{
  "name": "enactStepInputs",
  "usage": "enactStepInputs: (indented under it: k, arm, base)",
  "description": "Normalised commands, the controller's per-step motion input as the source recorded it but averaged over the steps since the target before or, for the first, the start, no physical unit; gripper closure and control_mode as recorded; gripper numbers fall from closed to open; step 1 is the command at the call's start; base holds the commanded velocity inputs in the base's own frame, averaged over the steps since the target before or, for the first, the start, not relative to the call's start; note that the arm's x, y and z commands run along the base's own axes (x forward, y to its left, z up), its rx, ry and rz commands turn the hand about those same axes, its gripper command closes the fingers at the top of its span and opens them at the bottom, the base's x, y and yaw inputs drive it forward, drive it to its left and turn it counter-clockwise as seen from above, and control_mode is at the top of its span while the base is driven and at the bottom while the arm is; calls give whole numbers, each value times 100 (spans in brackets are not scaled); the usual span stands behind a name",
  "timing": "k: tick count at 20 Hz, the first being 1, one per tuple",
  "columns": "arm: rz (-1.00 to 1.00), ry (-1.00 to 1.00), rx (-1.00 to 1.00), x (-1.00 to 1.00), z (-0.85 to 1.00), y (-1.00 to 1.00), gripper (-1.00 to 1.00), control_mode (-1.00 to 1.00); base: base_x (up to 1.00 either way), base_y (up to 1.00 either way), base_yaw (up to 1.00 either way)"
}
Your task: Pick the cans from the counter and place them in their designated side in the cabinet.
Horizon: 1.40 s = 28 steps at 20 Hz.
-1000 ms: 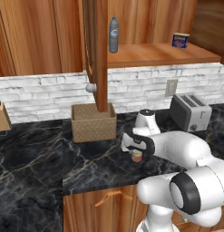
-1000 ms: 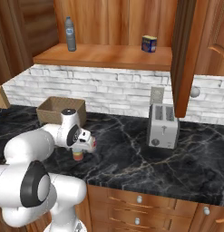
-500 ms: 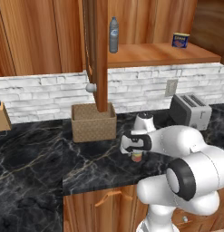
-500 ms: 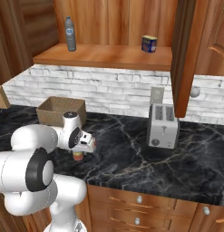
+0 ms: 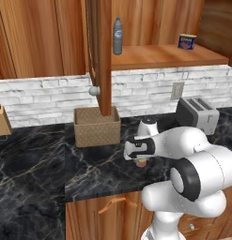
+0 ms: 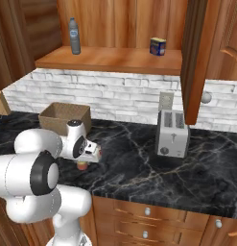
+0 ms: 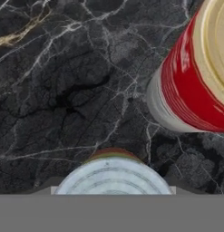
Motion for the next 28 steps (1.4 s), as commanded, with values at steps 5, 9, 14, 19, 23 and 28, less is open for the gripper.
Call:
enactStepInputs:
  k: [5,9,14,19,23,28]
  arm:
    - [0,-3,0,0,36,-3,100,-100]
    - [0,-8,0,0,53,-7,100,-100]
    - [1,-7,0,-3,53,-12,100,-100]
    - [2,-12,0,-2,51,-8,100,-100]
    - [1,-13,0,0,41,-10,100,-100]
    - [0,-11,0,-3,43,-11,100,-100]
  base:
    - [0,0,0]
    - [0,0,0]
    - [0,0,0]
    - [0,0,0]
    - [0,0,0]
    - [0,0,0]
